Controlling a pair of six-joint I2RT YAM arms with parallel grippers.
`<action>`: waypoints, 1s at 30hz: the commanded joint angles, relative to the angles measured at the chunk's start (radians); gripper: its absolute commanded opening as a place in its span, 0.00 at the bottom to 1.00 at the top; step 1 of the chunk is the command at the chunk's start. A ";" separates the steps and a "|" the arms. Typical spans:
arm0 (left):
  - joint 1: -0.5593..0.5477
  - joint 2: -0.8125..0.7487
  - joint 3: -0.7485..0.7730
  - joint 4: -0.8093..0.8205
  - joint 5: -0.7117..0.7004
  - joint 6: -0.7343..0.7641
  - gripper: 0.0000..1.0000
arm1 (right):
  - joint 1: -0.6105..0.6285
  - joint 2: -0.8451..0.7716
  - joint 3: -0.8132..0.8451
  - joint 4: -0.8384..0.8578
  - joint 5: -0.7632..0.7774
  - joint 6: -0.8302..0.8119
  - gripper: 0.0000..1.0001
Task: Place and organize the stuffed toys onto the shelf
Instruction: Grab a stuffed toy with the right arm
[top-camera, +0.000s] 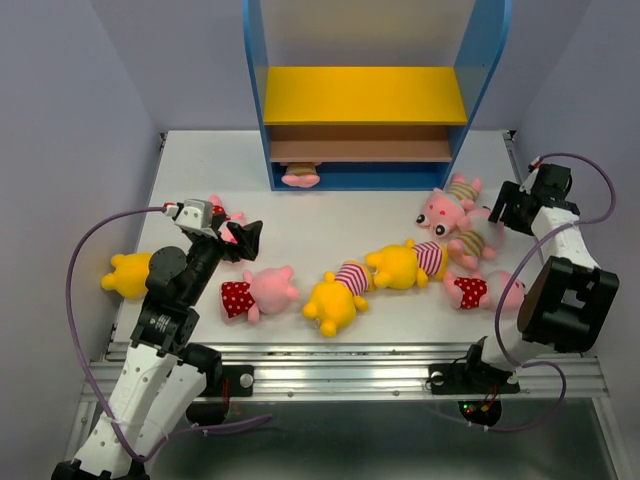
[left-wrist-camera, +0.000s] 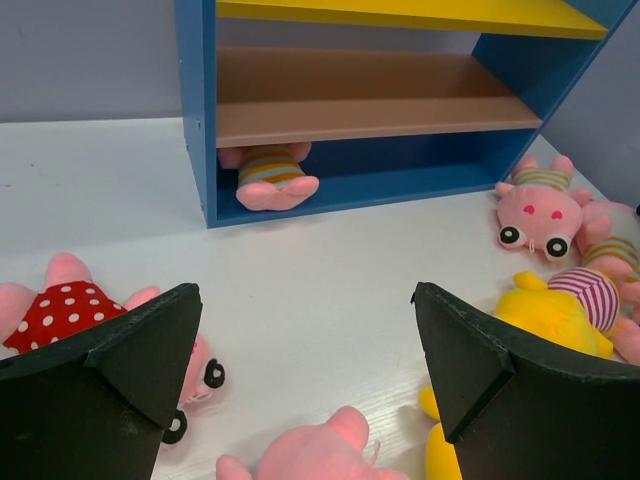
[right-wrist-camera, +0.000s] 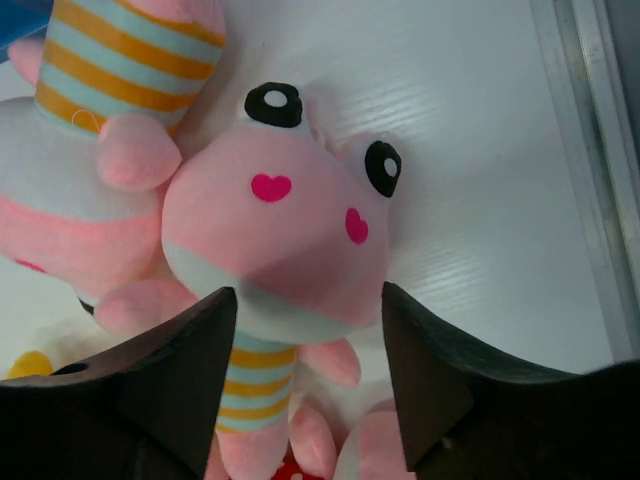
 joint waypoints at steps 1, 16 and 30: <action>0.006 0.000 0.013 0.027 -0.007 0.017 0.99 | 0.001 0.087 0.006 0.139 -0.066 0.050 0.62; 0.006 0.008 0.010 0.048 0.020 0.022 0.99 | -0.032 0.101 -0.126 0.261 -0.161 0.030 0.04; -0.035 0.104 -0.158 0.529 0.484 -0.449 0.99 | -0.061 -0.328 -0.017 0.039 -0.478 -0.130 0.01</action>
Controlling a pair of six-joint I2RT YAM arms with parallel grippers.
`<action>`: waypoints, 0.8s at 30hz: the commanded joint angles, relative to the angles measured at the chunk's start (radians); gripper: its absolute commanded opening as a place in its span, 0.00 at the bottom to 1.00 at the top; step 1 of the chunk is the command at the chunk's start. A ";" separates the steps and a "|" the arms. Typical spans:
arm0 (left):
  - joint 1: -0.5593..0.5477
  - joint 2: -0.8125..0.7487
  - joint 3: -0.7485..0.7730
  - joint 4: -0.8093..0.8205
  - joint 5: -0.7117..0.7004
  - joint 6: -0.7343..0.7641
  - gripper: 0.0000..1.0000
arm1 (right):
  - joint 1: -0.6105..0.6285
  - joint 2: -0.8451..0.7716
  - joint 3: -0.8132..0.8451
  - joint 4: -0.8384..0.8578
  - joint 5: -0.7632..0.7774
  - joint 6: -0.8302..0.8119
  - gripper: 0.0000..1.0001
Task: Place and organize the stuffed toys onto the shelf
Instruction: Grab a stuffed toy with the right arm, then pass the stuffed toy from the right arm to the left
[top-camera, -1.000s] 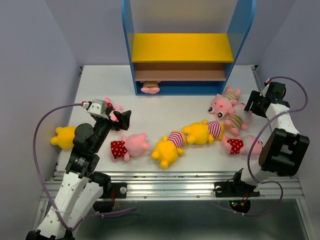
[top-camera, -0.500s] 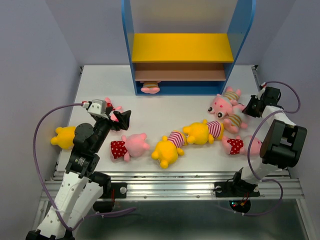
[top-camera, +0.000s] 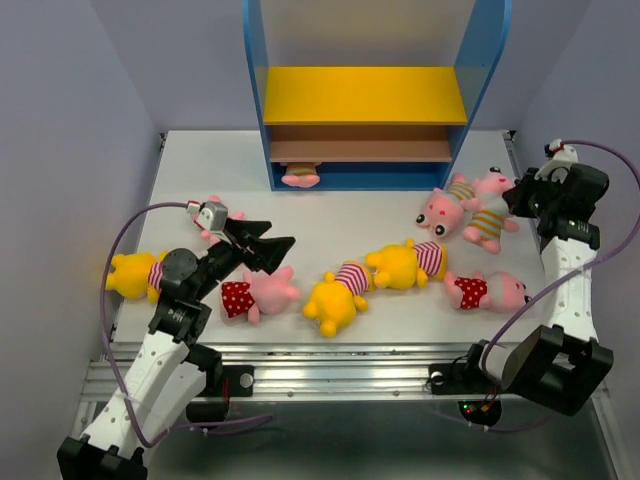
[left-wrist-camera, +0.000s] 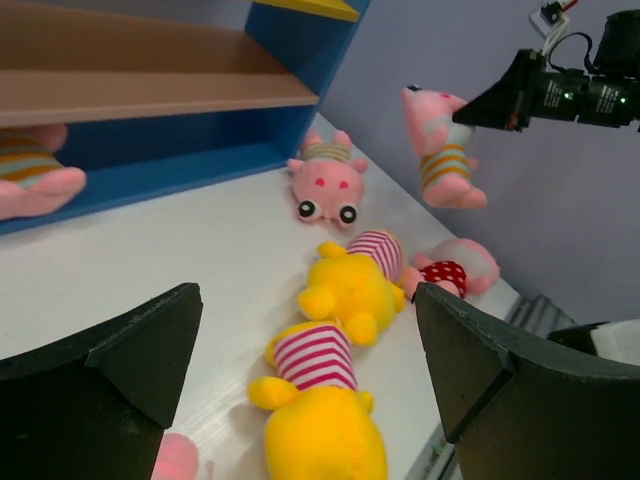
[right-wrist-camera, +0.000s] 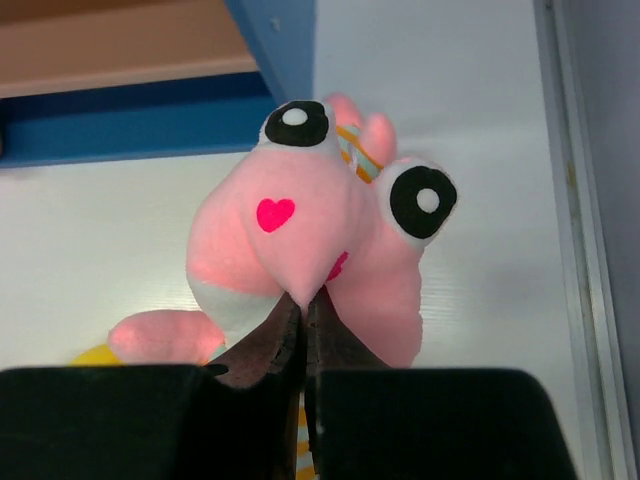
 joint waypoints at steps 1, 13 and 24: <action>-0.076 0.078 -0.007 0.203 0.050 -0.200 0.99 | -0.002 -0.025 0.054 -0.098 -0.184 -0.009 0.01; -0.524 0.472 0.102 0.369 -0.418 -0.458 0.99 | 0.184 -0.093 0.034 -0.052 -0.273 0.161 0.01; -0.757 0.811 0.353 0.436 -0.646 -0.461 0.99 | 0.299 -0.091 -0.010 0.026 -0.235 0.233 0.01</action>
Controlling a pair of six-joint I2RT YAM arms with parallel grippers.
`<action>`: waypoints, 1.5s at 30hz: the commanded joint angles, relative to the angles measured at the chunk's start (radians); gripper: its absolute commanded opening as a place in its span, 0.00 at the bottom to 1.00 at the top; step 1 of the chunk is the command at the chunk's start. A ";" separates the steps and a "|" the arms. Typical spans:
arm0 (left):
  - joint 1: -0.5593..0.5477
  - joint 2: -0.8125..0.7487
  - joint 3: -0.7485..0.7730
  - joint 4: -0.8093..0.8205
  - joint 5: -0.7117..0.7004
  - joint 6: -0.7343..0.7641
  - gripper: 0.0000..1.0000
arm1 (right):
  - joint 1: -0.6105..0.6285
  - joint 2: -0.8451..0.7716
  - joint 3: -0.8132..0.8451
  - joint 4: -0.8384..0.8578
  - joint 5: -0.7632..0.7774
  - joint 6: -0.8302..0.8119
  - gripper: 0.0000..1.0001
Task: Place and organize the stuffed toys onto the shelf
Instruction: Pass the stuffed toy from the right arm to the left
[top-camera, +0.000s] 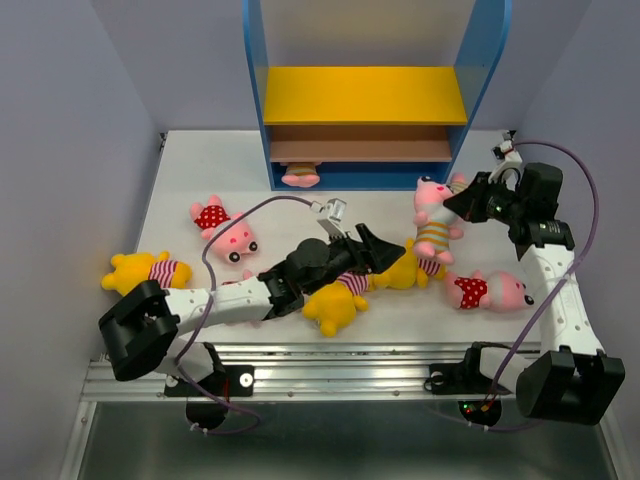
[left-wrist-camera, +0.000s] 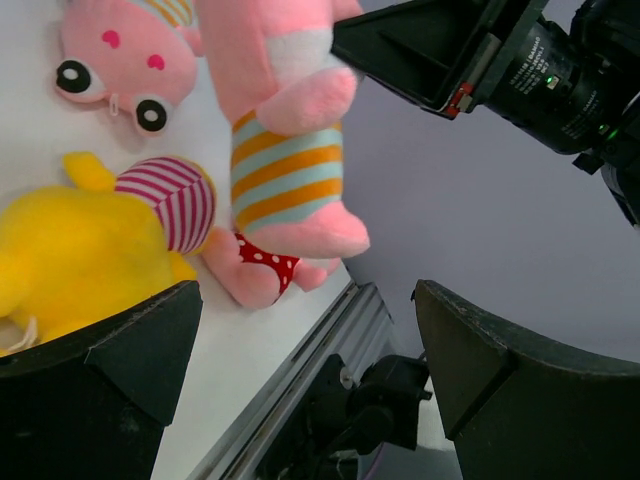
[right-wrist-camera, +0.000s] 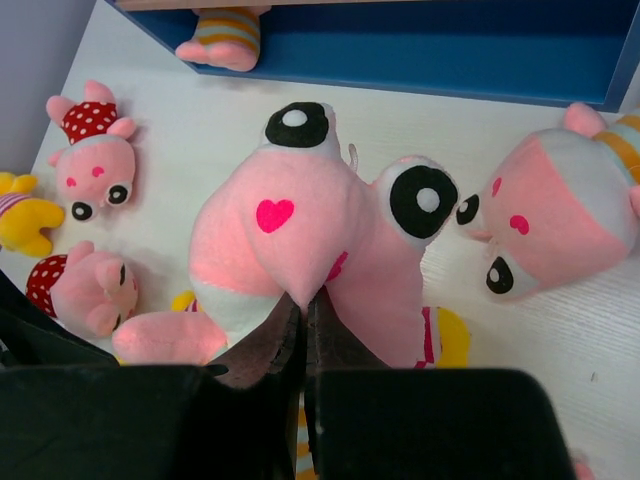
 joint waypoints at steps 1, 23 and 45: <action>-0.044 0.061 0.121 0.091 -0.089 0.004 0.99 | 0.012 -0.012 -0.004 0.089 -0.006 0.046 0.01; -0.109 0.348 0.341 -0.067 -0.191 -0.050 0.88 | 0.012 -0.055 -0.041 0.132 0.005 0.058 0.01; -0.103 0.345 0.289 0.108 -0.198 -0.007 0.00 | 0.012 -0.045 -0.070 0.147 -0.009 0.058 0.05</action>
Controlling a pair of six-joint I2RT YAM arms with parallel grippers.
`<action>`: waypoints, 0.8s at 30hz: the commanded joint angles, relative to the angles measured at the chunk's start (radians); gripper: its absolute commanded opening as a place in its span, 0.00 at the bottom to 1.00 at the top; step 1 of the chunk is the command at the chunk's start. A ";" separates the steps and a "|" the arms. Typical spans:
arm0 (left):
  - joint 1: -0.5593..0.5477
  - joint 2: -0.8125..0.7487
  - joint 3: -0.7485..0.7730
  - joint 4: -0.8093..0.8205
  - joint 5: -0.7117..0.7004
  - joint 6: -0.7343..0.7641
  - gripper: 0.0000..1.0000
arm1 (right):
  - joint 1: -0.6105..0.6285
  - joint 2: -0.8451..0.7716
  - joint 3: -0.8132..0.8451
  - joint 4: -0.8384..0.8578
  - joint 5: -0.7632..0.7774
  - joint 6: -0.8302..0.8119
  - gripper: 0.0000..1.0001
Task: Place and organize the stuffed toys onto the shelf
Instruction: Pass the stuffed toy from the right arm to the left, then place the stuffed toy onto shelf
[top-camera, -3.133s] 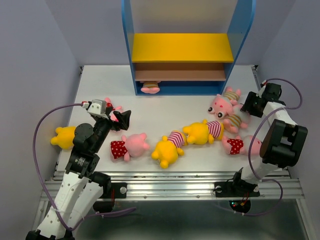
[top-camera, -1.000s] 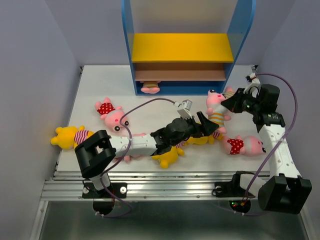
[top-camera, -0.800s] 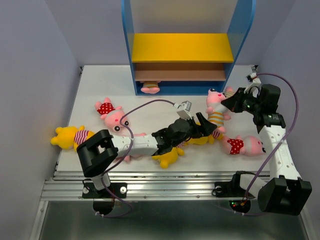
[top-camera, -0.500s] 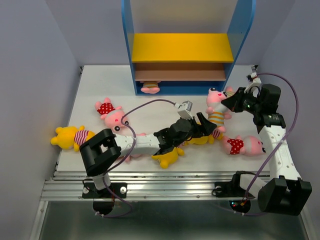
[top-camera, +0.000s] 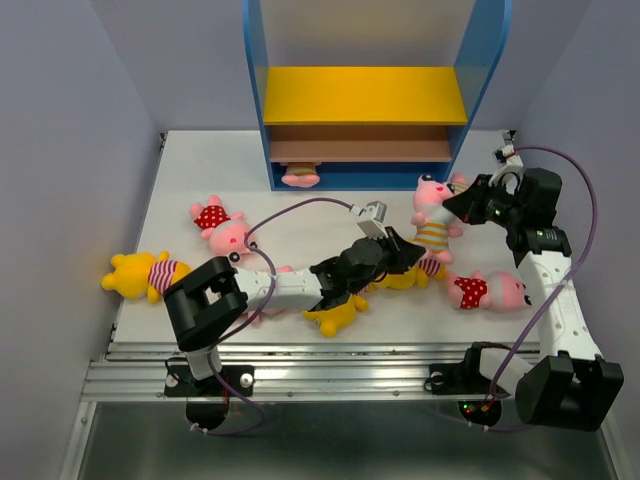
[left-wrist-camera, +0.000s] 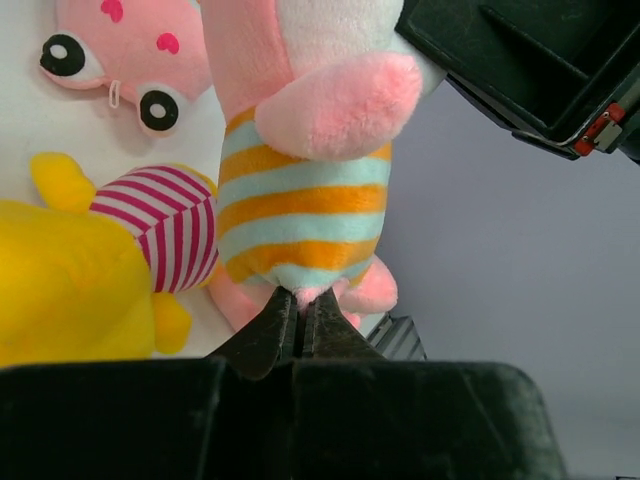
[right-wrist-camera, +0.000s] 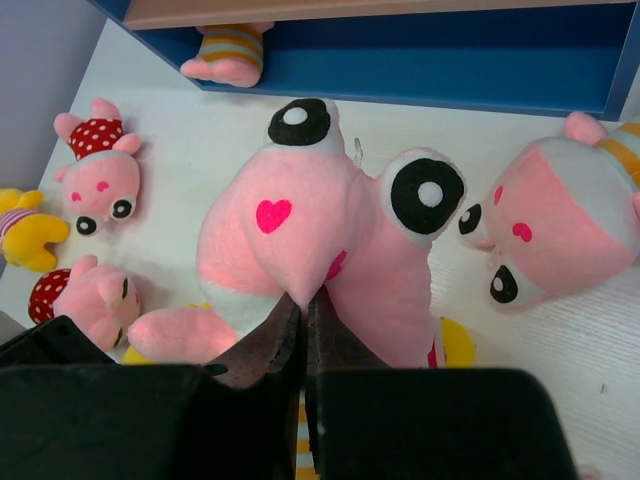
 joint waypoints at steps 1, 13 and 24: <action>0.006 -0.056 -0.023 0.120 -0.028 0.022 0.00 | 0.010 -0.014 -0.003 0.053 -0.020 -0.001 0.06; 0.152 -0.233 -0.238 0.103 0.099 0.005 0.00 | 0.010 -0.052 0.009 0.041 -0.040 -0.156 1.00; 0.370 -0.353 -0.389 0.077 0.226 -0.001 0.00 | 0.010 -0.034 -0.110 0.072 -0.119 -0.282 1.00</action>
